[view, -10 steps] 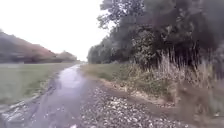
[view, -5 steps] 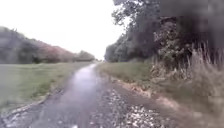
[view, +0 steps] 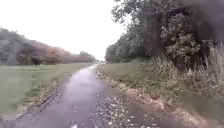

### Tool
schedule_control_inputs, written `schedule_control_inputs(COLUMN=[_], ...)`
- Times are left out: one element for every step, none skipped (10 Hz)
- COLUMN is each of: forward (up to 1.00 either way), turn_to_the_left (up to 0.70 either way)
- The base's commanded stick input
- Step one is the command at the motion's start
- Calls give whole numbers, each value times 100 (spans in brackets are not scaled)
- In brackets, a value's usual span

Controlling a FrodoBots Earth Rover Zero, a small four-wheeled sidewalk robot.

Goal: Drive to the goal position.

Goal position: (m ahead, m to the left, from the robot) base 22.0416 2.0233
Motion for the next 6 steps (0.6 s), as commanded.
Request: schedule_control_inputs(forward=[100,100,100,100,100,100], turn_to_the_left=[22,37,40,40,40,40])
